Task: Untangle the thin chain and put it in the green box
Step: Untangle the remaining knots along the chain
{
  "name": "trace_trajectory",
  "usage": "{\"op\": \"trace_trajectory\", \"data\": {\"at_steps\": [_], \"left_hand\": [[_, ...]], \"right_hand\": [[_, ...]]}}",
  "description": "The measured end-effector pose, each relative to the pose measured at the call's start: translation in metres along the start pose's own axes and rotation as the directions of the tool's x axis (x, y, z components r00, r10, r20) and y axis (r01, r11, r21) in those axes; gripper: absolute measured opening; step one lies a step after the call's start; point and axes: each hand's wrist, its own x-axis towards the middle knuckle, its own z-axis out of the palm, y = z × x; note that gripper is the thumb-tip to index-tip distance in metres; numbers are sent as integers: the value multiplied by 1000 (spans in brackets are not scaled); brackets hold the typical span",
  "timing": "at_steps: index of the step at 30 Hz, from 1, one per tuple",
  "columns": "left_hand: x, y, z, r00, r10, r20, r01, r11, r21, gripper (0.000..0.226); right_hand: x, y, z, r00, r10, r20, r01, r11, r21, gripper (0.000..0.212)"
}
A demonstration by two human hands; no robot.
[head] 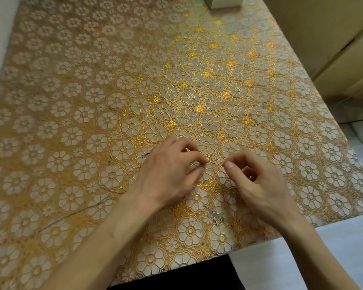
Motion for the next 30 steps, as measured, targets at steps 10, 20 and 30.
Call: {"op": "trace_trajectory", "data": {"at_steps": [10, 20, 30], "left_hand": [[-16, -1, -8, 987, -121, -105, 84, 949, -303, 16], [-25, -7, -9, 974, -225, -28, 195, 896, -398, 15], [-26, -4, -9, 962, -268, -58, 209, 853, -478, 8]], "right_hand": [[12, 1, 5, 996, -78, -48, 77, 997, -31, 5], [17, 4, 18, 982, -163, -99, 157, 985, -73, 7], [16, 2, 19, 977, -177, -122, 168, 983, -80, 16]]}}
